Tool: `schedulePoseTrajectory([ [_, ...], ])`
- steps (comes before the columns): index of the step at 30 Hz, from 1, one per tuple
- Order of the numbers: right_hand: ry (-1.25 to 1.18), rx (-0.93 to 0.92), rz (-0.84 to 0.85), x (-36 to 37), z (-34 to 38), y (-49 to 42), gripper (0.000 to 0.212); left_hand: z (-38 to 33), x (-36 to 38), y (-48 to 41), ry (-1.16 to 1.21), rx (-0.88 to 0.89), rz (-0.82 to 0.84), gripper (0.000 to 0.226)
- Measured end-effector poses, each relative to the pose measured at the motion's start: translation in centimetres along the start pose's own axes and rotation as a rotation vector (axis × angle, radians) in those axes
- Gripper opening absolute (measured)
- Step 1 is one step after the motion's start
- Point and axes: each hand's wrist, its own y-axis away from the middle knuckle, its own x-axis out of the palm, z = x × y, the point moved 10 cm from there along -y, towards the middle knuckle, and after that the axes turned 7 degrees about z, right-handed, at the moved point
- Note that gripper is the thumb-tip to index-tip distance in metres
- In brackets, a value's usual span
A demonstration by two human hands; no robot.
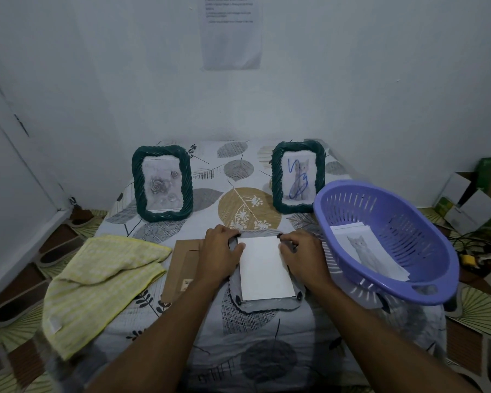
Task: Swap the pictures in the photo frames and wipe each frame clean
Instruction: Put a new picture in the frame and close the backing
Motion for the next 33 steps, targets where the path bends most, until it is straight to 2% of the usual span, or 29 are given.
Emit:
schedulePoseTrajectory([
  [12,-0.048,-0.008,-0.006,-0.1,0.1,0.1,0.023,0.2,0.1,0.1,0.025,0.002,0.006,0.033],
  [18,0.057,-0.036,0.092,0.6,0.5,-0.9,0.03,0.1,0.1,0.2,0.036,0.002,0.01,0.032],
  [25,0.081,-0.06,0.032,0.0,0.6,-0.6,0.027,-0.1,-0.1,0.2,0.033,0.001,0.004,0.033],
  [33,0.042,-0.048,0.036,0.1,0.1,-0.6,0.03,0.1,0.1,0.2,0.043,-0.009,0.017,0.034],
])
